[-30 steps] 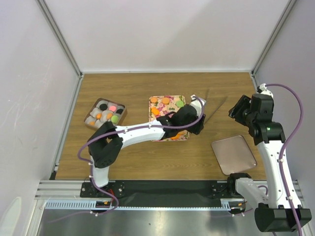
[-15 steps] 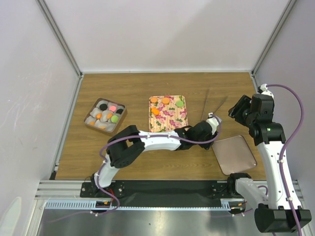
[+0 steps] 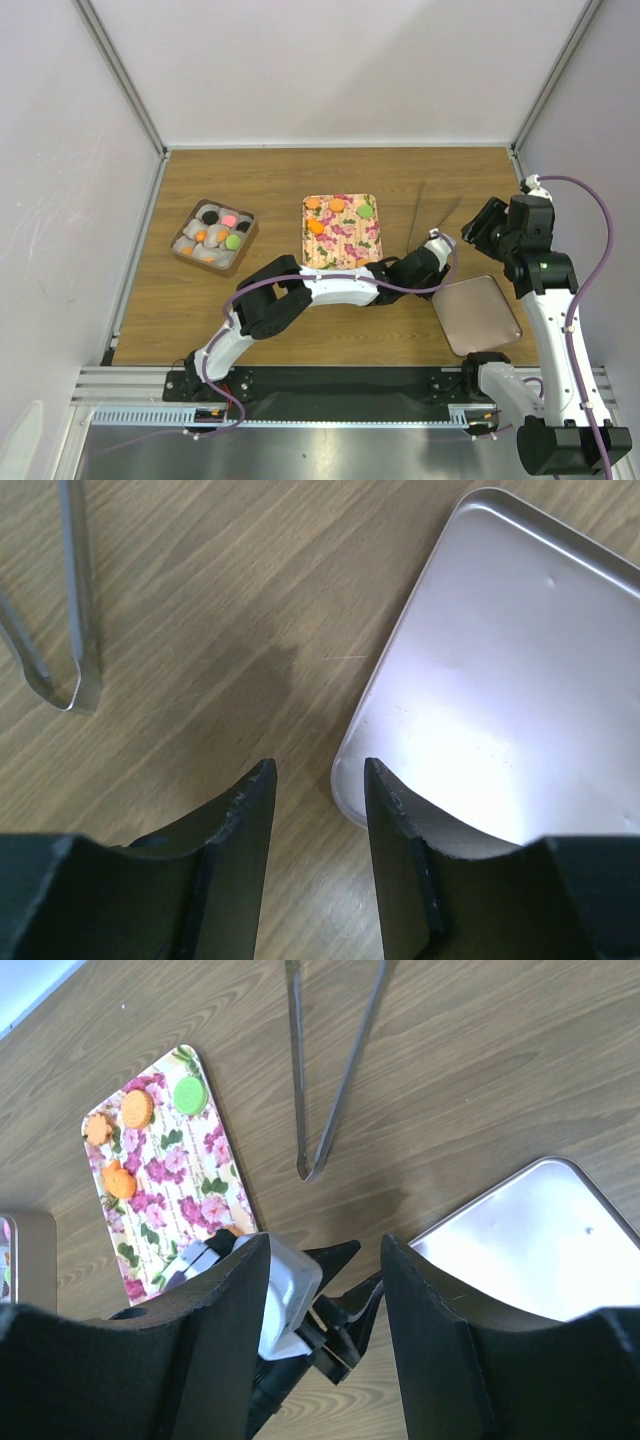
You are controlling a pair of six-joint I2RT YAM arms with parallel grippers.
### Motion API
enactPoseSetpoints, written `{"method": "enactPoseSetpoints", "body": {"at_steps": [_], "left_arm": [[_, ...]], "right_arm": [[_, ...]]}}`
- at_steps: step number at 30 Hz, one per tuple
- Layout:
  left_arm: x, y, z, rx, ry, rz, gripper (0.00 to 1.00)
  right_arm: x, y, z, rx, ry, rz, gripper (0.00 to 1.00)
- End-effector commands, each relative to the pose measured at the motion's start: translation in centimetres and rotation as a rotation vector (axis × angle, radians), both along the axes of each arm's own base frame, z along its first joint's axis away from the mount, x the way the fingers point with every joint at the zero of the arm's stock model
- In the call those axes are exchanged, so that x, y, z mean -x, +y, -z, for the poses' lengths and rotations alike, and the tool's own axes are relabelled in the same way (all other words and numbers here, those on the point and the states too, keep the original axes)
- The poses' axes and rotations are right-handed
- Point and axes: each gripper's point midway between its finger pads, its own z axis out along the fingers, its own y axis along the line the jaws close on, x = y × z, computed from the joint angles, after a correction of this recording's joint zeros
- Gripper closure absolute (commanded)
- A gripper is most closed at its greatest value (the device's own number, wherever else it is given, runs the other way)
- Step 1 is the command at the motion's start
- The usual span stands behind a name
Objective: Pack the cookies
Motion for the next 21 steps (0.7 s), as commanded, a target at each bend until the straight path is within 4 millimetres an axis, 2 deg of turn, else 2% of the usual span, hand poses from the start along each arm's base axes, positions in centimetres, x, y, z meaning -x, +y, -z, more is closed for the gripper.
{"method": "enactPoseSetpoints", "body": {"at_steps": [1, 14, 21], "left_arm": [[-0.7, -1.8, -1.8, 0.056, -0.052, 0.004, 0.54], [0.1, -1.9, 0.6, 0.006, -0.038, 0.033, 0.58], [0.5, -1.8, 1.2, -0.005, -0.038, 0.05, 0.6]], "right_arm": [[-0.2, 0.0, -1.1, -0.011, -0.048, 0.005, 0.46], [-0.1, -0.4, -0.5, 0.008, -0.034, 0.019, 0.46], [-0.2, -0.6, -0.6, 0.015, -0.036, 0.029, 0.46]]}}
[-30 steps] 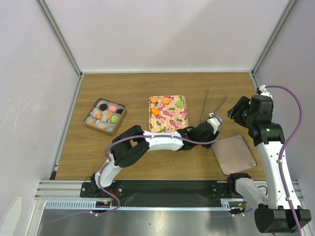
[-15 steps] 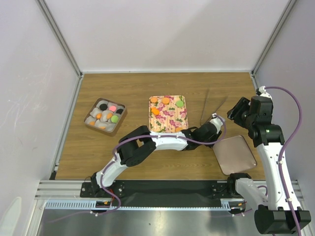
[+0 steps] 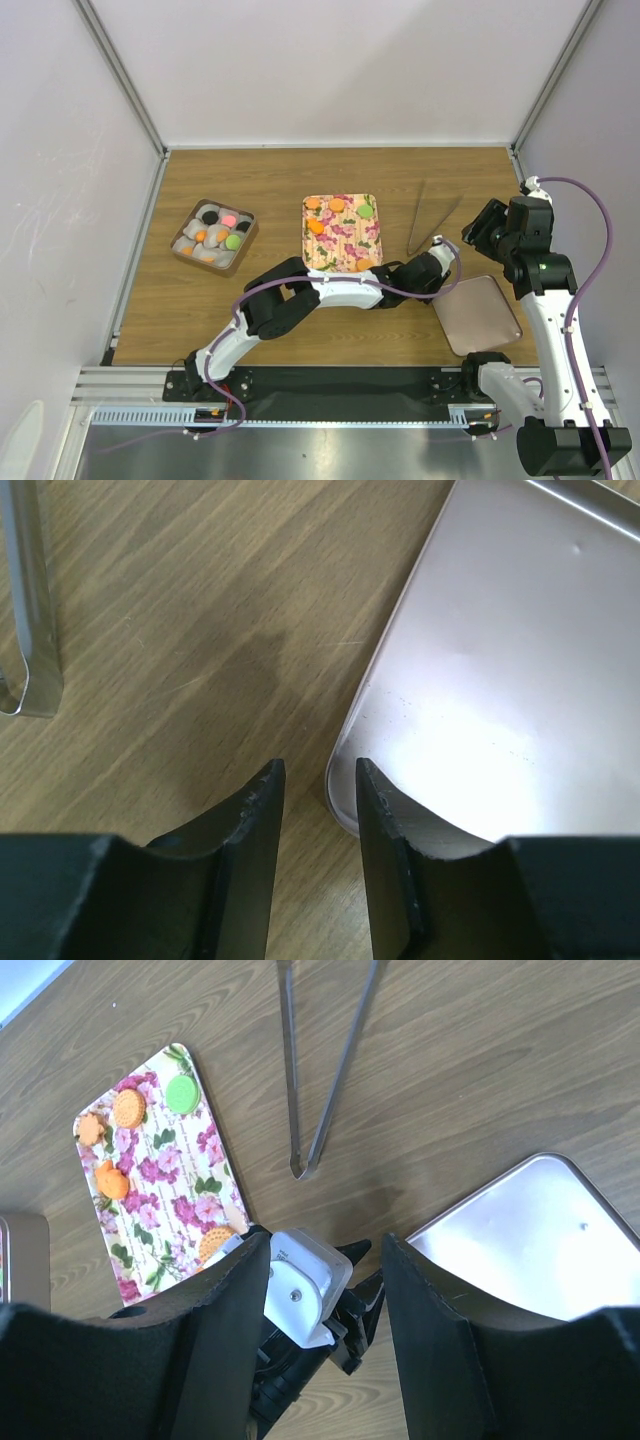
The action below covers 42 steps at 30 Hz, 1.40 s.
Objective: Pack the cookies
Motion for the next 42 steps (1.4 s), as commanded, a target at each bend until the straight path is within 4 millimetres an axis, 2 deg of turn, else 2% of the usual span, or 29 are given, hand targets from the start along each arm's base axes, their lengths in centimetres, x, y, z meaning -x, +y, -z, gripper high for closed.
{"method": "enactPoseSetpoints", "body": {"at_steps": [1, 7, 18, 26, 31, 35, 42], "left_arm": [[0.2, -1.1, -0.9, 0.029, -0.033, 0.028, 0.6], [0.3, -1.0, -0.4, 0.019, -0.036, 0.033, 0.67], [0.3, -0.6, 0.4, -0.004, -0.04, 0.033, 0.69], [-0.3, 0.0, 0.6, -0.031, -0.056, -0.006, 0.87], [-1.1, 0.6, -0.3, -0.027, -0.066, -0.075, 1.0], [-1.7, 0.7, -1.6, 0.013, -0.053, -0.123, 1.0], [-3.4, 2.3, -4.0, 0.11, -0.003, -0.211, 1.0]], "right_arm": [[-0.4, -0.4, -0.8, 0.008, -0.036, 0.019, 0.46], [-0.5, -0.4, -0.8, 0.006, -0.037, 0.019, 0.45], [-0.7, -0.1, -0.5, -0.006, -0.034, 0.01, 0.46], [-1.0, 0.0, -0.7, -0.011, -0.042, 0.005, 0.46], [-1.1, 0.0, -0.8, -0.011, -0.041, 0.005, 0.46], [-1.2, 0.0, -1.1, -0.009, -0.044, 0.005, 0.46], [-1.7, 0.1, -2.0, -0.018, -0.051, 0.005, 0.46]]}}
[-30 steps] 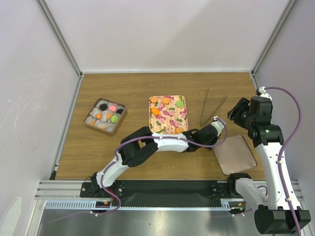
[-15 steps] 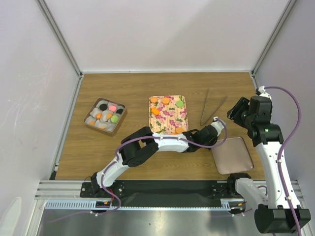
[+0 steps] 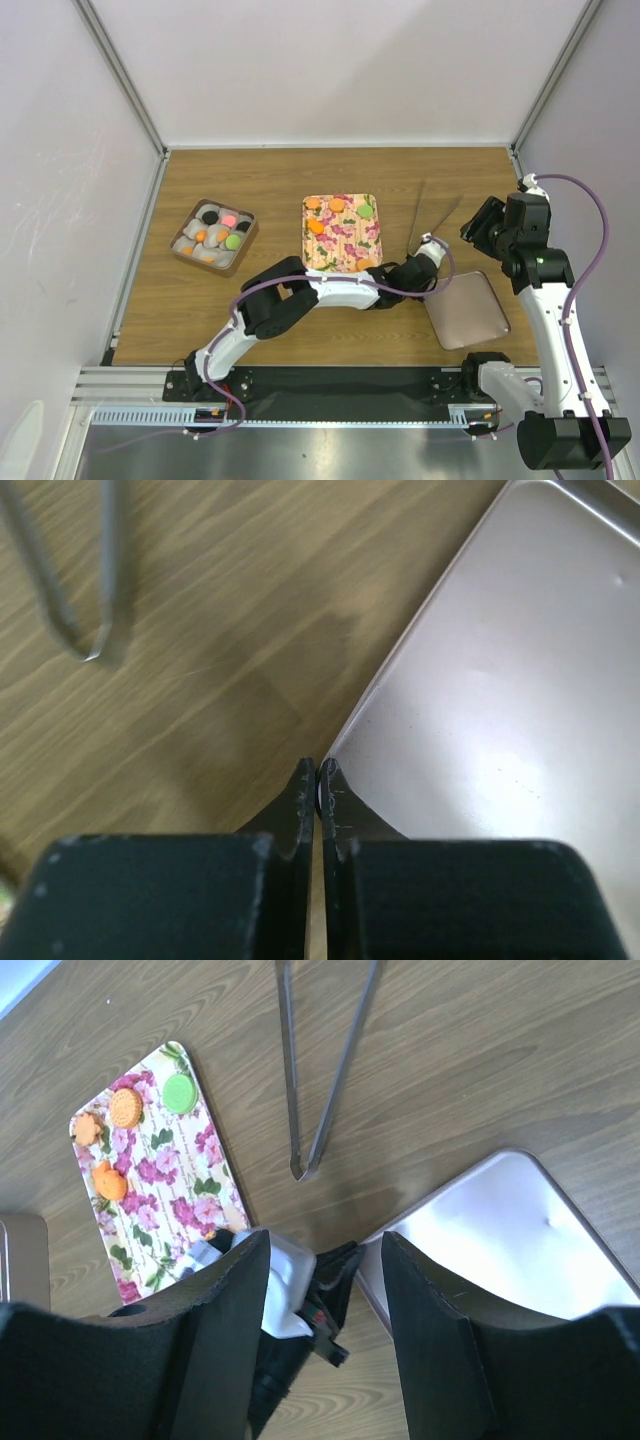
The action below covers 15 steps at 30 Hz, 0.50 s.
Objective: Pack the cookies
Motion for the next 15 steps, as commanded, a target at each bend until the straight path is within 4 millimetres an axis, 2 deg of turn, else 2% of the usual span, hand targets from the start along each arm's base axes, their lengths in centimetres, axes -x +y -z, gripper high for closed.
{"method": "enactPoseSetpoints", "body": {"at_steps": [1, 8, 15], "left_arm": [[-2.1, 0.4, -4.9, 0.127, -0.009, -0.087, 1.0], [-4.1, 2.9, -5.9, 0.141, 0.008, -0.192, 1.0], [-5.6, 4.9, -8.3, 0.201, 0.019, -0.223, 1.0]], "right_arm": [[-1.0, 0.0, -2.6, -0.015, -0.064, 0.008, 0.46], [-1.6, -0.1, -3.3, -0.01, -0.057, 0.016, 0.45], [-1.2, -0.6, -2.4, 0.012, -0.012, 0.031, 0.45]]}}
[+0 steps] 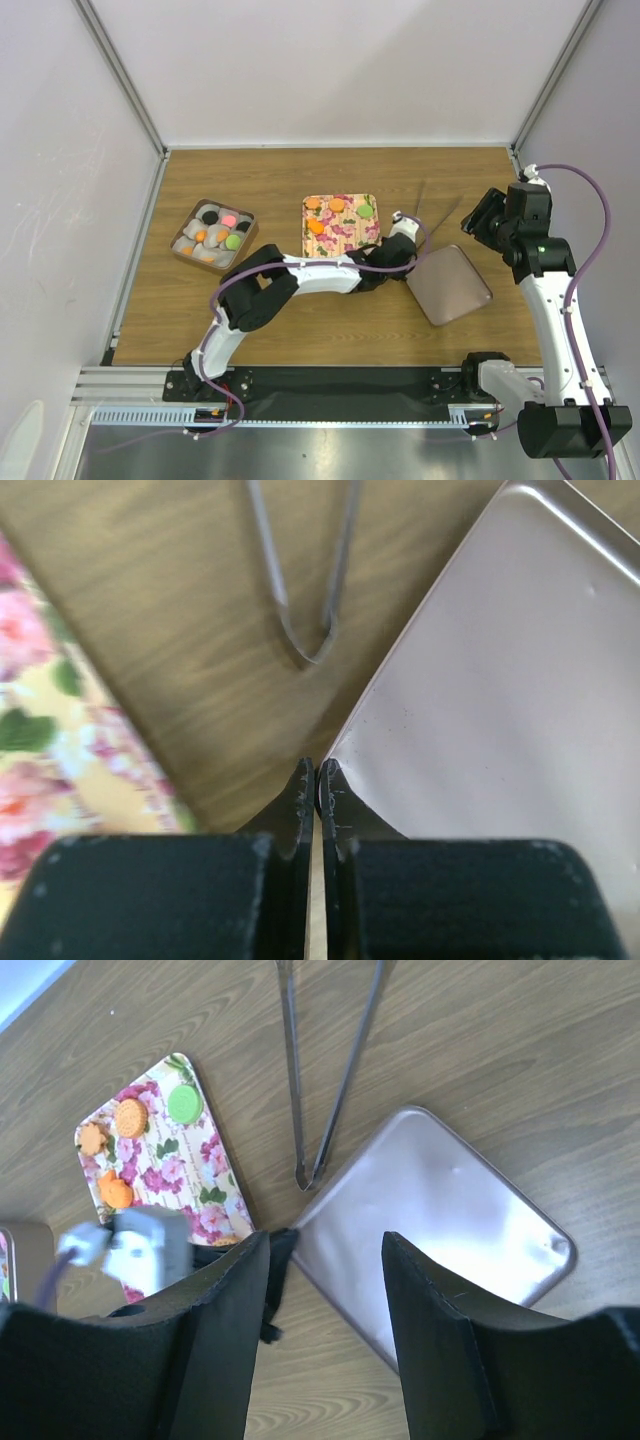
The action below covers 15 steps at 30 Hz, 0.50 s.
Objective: Pack the cookies
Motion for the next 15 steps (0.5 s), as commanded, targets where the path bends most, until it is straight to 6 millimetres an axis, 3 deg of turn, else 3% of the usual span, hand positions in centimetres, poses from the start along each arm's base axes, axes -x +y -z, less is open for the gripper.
{"method": "enactPoseSetpoints", "body": {"at_steps": [1, 9, 15], "left_arm": [[-1.3, -0.2, -7.4, 0.177, -0.052, -0.038, 1.0], [-2.4, 2.1, -9.7, 0.22, -0.047, -0.083, 1.0], [-4.2, 4.8, -11.5, 0.27, -0.04, -0.137, 1.0]], "right_arm": [[0.1, -0.5, -1.1, 0.013, -0.015, 0.028, 0.45], [1.0, -0.5, -0.7, 0.013, 0.012, 0.021, 0.44], [1.2, 0.4, 1.2, -0.017, 0.047, -0.02, 0.43]]}}
